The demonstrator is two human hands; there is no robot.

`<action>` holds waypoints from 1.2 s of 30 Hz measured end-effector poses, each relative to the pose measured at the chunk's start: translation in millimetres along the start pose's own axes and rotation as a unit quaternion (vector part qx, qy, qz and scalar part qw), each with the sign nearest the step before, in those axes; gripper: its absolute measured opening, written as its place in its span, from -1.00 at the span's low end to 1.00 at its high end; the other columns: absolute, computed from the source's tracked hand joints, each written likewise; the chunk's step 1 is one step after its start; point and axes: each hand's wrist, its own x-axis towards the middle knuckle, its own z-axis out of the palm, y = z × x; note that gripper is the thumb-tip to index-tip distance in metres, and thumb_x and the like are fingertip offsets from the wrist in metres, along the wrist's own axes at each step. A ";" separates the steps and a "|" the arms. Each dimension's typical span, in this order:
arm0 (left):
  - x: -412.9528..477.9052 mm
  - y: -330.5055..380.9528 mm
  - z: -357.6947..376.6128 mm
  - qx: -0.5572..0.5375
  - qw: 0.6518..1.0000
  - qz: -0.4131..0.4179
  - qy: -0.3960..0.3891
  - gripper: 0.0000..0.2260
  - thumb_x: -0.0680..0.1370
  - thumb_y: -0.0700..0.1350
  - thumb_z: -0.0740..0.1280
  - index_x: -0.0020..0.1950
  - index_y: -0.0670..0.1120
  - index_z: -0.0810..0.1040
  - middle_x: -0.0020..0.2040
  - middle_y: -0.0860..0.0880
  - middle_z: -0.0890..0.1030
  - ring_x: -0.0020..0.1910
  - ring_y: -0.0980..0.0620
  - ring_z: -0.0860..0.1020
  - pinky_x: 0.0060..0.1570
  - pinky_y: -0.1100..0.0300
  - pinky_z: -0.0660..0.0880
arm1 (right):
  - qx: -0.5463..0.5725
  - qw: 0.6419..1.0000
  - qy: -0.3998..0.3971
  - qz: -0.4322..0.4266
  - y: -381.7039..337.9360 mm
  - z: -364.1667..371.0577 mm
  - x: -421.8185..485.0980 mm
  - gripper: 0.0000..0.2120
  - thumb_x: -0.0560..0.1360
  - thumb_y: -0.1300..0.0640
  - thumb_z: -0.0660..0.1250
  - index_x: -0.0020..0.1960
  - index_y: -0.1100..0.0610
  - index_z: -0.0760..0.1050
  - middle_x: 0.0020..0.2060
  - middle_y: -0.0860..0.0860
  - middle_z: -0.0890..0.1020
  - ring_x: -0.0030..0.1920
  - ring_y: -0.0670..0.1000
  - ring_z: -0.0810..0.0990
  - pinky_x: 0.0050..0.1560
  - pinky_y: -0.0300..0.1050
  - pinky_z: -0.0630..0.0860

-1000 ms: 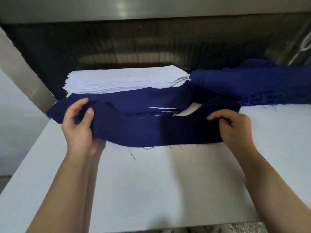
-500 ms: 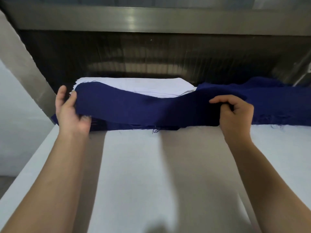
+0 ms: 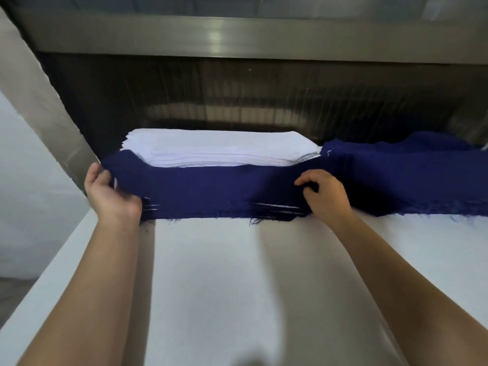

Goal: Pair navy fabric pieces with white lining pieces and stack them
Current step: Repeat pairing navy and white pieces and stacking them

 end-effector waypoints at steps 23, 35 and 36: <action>-125.1 -84.0 8.8 0.278 0.958 0.014 -0.061 -0.71 0.54 -0.37 0.18 0.13 -0.02 0.43 0.13 -0.02 0.46 0.14 0.06 0.45 -0.04 0.37 0.38 | -0.245 0.965 0.094 0.020 26.5 -71.0 -13.3 -0.61 0.57 0.15 0.20 0.39 0.14 0.35 0.38 0.08 0.37 0.38 0.14 0.23 0.32 -0.03 0.15; -122.2 -104.3 -10.5 0.674 0.661 0.202 -0.259 -0.72 0.50 -0.28 0.30 0.12 0.03 0.55 0.23 0.03 0.45 0.31 -0.03 0.26 0.22 0.19 0.10 | -0.194 0.975 0.102 0.018 32.9 -92.3 -2.4 -0.77 0.60 0.14 0.16 0.10 0.19 0.56 0.02 0.11 0.61 0.00 0.11 0.51 -0.03 -0.02 0.42; -122.7 -105.4 -10.4 0.688 0.645 0.209 -0.260 -0.72 0.50 -0.28 0.31 0.13 0.02 0.56 0.22 0.02 0.45 0.32 -0.06 0.26 0.19 0.21 0.09 | -0.193 0.975 0.105 0.021 33.8 -94.5 -2.0 -0.78 0.59 0.14 0.17 0.06 0.19 0.56 -0.04 0.11 0.62 -0.07 0.09 0.50 -0.10 -0.06 0.40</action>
